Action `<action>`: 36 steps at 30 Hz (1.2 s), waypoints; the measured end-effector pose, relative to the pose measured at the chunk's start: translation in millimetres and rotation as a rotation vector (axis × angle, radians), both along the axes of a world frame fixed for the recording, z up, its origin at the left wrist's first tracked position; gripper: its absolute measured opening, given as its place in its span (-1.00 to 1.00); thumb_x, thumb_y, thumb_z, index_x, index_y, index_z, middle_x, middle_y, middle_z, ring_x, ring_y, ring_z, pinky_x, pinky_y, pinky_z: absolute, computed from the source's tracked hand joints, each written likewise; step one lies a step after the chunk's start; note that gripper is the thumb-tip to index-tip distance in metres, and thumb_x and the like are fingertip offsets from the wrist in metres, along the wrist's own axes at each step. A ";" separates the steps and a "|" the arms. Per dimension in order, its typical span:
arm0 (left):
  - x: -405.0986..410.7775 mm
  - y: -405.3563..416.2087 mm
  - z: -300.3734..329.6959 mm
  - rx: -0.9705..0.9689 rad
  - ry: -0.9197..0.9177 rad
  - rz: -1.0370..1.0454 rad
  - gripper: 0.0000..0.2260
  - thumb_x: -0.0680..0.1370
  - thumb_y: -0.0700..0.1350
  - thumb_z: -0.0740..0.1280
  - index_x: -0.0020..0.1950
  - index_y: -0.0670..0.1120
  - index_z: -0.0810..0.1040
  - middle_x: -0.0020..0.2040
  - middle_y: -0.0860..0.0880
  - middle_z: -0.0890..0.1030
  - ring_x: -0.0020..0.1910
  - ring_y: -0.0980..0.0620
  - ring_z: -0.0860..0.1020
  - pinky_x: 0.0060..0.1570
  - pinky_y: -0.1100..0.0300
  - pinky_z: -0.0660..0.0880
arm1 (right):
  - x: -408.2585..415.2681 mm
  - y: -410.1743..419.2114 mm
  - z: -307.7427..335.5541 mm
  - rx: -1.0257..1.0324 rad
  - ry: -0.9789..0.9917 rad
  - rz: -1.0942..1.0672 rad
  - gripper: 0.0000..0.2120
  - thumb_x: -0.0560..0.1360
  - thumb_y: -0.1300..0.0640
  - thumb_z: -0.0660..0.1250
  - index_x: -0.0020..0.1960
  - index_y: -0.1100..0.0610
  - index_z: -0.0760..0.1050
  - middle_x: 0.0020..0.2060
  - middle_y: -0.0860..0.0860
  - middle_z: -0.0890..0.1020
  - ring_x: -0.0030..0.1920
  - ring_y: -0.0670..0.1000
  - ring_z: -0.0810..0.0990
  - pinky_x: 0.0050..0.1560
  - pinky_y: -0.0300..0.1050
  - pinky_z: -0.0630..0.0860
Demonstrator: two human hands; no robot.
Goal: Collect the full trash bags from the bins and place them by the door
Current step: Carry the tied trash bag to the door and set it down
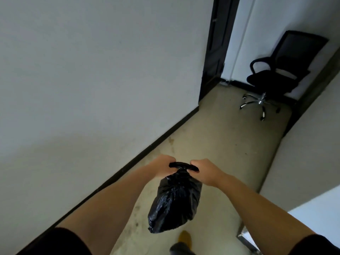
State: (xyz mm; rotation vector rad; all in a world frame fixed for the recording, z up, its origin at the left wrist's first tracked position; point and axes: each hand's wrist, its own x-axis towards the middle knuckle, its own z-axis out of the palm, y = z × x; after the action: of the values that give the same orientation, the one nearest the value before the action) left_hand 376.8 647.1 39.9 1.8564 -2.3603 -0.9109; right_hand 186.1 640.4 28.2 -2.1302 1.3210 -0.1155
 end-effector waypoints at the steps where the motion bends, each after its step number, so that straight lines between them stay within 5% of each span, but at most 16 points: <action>1: -7.0 -25.4 2.1 -0.003 0.001 -0.001 -0.87 0.56 -0.10 0.23 -0.17 -0.09 0.44 -0.30 0.03 0.47 -0.20 0.01 0.48 -0.22 0.21 0.36 | -7.3 -24.8 2.6 0.001 -0.001 -0.026 -0.68 0.54 0.06 0.22 -0.36 0.03 0.24 -0.42 -0.04 0.40 -0.41 -0.02 0.37 -0.39 -0.14 0.24; 4: -27.7 -94.0 11.9 -0.023 0.047 0.000 -0.86 0.56 -0.09 0.23 -0.17 -0.11 0.45 -0.34 0.06 0.44 -0.22 0.02 0.47 -0.35 0.28 0.31 | -28.7 -91.9 14.6 -0.011 -0.004 -0.064 -0.69 0.53 0.06 0.23 -0.35 0.05 0.28 -0.42 -0.04 0.42 -0.37 0.01 0.41 -0.39 -0.13 0.26; 10: -67.0 -217.5 15.8 -0.034 0.058 -0.095 -0.87 0.56 -0.11 0.25 -0.15 -0.13 0.48 -0.28 0.01 0.45 -0.19 0.01 0.45 -0.27 0.18 0.32 | -68.8 -200.5 19.1 -0.034 0.006 -0.109 -0.81 0.53 0.07 0.24 -0.11 0.18 0.52 -0.23 0.07 0.61 -0.22 0.07 0.56 -0.22 -0.04 0.47; 13: -85.9 -277.2 7.4 -0.021 0.095 -0.120 -0.86 0.55 -0.13 0.25 -0.19 -0.14 0.43 -0.34 0.02 0.41 -0.22 -0.01 0.44 -0.34 0.23 0.29 | -88.4 -255.0 11.7 -0.041 0.004 -0.145 -0.81 0.53 0.09 0.24 -0.04 0.19 0.55 -0.24 0.04 0.59 -0.28 0.02 0.53 -0.31 -0.16 0.42; 17: -104.6 -370.6 -6.3 -0.009 0.102 -0.147 -0.84 0.55 -0.12 0.24 -0.20 -0.15 0.46 -0.23 -0.11 0.50 -0.20 -0.06 0.47 -0.20 0.14 0.35 | -106.2 -342.4 1.2 -0.037 -0.005 -0.157 -0.80 0.54 0.11 0.24 0.01 0.20 0.56 -0.22 0.05 0.61 -0.25 0.02 0.53 -0.24 -0.10 0.45; 23: -129.3 -534.5 -3.1 -0.018 0.112 -0.201 -0.80 0.54 -0.09 0.28 -0.10 -0.23 0.55 -0.18 -0.15 0.55 -0.16 -0.03 0.50 -0.16 0.16 0.38 | -129.5 -485.4 8.1 -0.079 0.007 -0.245 -0.83 0.52 0.10 0.26 -0.21 0.15 0.48 -0.34 0.01 0.51 -0.31 0.03 0.48 -0.26 -0.09 0.38; 29: -157.8 -652.3 15.1 -0.030 0.127 -0.299 -0.82 0.55 -0.09 0.28 -0.22 -0.13 0.46 -0.28 -0.06 0.48 -0.24 -0.01 0.46 -0.19 0.14 0.38 | -156.0 -595.0 18.7 -0.089 0.025 -0.320 -0.83 0.53 0.12 0.27 -0.24 0.08 0.45 -0.32 0.02 0.52 -0.28 0.03 0.48 -0.25 -0.12 0.36; 32: -156.8 -699.9 10.6 -0.005 0.142 -0.253 -0.78 0.55 -0.10 0.27 -0.28 -0.11 0.42 -0.34 -0.03 0.45 -0.24 -0.03 0.47 -0.20 0.14 0.37 | -156.0 -648.7 19.5 -0.082 0.007 -0.285 -0.85 0.53 0.16 0.26 -0.06 0.23 0.55 -0.23 0.11 0.60 -0.25 0.04 0.51 -0.24 -0.15 0.36; 36: -158.0 -765.4 3.2 -0.006 0.134 -0.192 -0.79 0.56 -0.09 0.24 -0.09 -0.23 0.54 -0.18 -0.17 0.57 -0.16 -0.10 0.53 -0.10 0.07 0.45 | -158.5 -725.8 17.4 -0.109 0.005 -0.207 -0.85 0.54 0.16 0.27 -0.10 0.25 0.51 -0.27 0.08 0.55 -0.27 0.02 0.48 -0.29 -0.18 0.32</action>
State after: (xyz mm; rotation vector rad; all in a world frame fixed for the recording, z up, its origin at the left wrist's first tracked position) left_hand 218.8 -118.3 43.1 1.5337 -2.4860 -1.0063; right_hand 27.6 -85.4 45.5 -2.0781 1.5681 -0.2730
